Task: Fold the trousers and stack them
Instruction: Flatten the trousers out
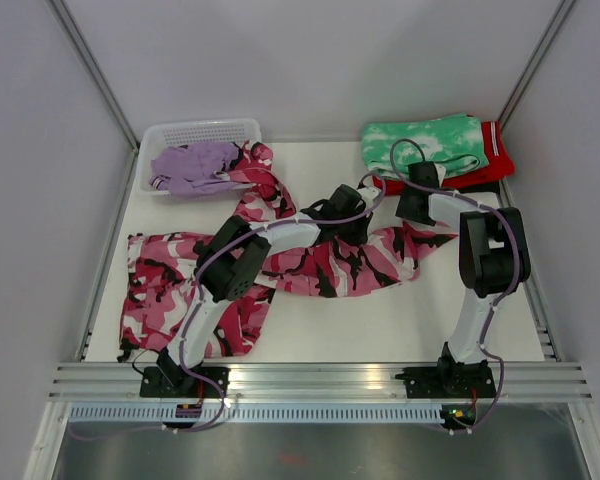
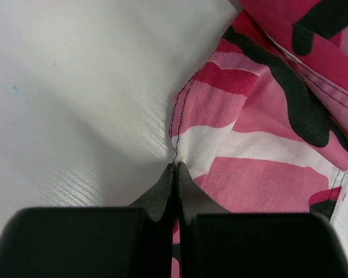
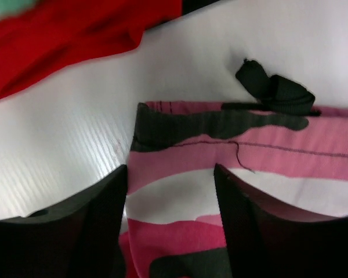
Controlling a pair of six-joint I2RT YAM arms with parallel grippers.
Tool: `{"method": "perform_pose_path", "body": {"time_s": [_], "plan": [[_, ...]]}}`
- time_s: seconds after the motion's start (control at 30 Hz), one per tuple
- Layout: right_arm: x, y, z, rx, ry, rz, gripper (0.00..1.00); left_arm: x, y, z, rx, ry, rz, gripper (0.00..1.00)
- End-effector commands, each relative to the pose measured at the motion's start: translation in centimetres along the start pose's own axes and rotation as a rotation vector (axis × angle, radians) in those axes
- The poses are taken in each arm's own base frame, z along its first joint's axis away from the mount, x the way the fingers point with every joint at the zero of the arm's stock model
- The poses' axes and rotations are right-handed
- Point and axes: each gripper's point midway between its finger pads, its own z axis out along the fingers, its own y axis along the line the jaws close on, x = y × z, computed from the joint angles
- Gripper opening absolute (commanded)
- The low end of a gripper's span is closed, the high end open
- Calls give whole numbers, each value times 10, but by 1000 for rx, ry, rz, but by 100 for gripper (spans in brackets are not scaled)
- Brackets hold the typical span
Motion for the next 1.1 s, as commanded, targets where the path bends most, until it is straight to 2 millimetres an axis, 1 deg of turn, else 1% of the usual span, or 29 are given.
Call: {"method": "perform_pose_path", "body": {"time_s": [0.0,0.1,0.13,0.17,0.2,0.27,0.3,0.33,0.37,0.4,0.43,0.47,0.5,0.53,0.57,0.6,0.63,0.67,0.7,0.73,0.77,0.8,0.83,0.87,0.93,0.97,1.0,1.03,1.07], "plan": [[-10,7,13,13,-10,-29,63,24,-2,-7,5,74,-41,2],[-1,-1,19,53,12,-40,43,27,3,-8,-17,83,-39,2],[2,-5,16,70,19,-44,21,25,3,-9,-22,84,-36,2],[7,-13,13,99,25,-41,6,24,3,-10,-28,84,-27,2],[-7,-22,-3,136,-24,-24,0,22,7,-11,-49,80,-26,2],[-2,-38,-21,170,-50,2,0,15,8,-13,-57,71,-10,2],[-25,-45,-52,170,-140,51,0,14,14,-13,-82,77,-13,2],[-30,-53,-66,172,-178,85,0,14,16,-12,-89,84,-12,2],[-19,-64,-76,191,-182,122,0,8,16,-10,-91,79,-14,2],[-21,-71,-91,194,-216,154,0,8,20,-11,-101,90,-23,2],[-35,-84,-126,200,-312,216,0,7,21,-11,-103,92,-28,2],[-14,-97,-132,236,-310,242,0,-4,21,-12,-104,77,-30,2],[-18,-108,-162,220,-391,361,2,-4,23,-13,-111,88,-36,2],[-9,-119,-172,240,-421,422,6,-9,23,-15,-111,81,-36,2],[20,-127,-168,249,-392,445,7,-20,21,-18,-109,61,-31,2],[21,-128,-184,188,-444,504,9,-25,18,-21,-101,50,-31,2],[34,-121,-184,128,-419,554,16,-29,16,-22,-92,44,-30,2],[60,-123,-176,126,-372,579,21,-36,12,-23,-77,33,-28,2],[66,-121,-181,84,-374,626,29,-38,9,-23,-60,31,-29,2],[82,-120,-178,72,-332,661,44,-39,8,-23,-53,31,-29,2],[97,-114,-175,42,-279,661,53,-41,7,-24,-50,30,-27,2],[103,-113,-178,28,-260,658,67,-41,5,-25,-48,35,-25,3],[105,-113,-182,23,-252,647,72,-45,5,-29,-50,36,-27,8],[95,-114,-191,20,-274,646,75,-39,5,-34,-59,71,-42,14],[82,-120,-205,46,-300,617,82,-52,-1,-55,-65,62,-54,47],[59,-120,-222,30,-354,583,83,-49,-4,-64,-72,77,-73,59],[48,-122,-226,51,-370,557,84,-55,-3,-74,-87,63,-81,70],[37,-122,-232,56,-385,535,85,-64,-7,-97,-95,33,-86,90],[16,-116,-242,45,-398,494,86,-69,-2,-108,-129,5,-102,97]]}}
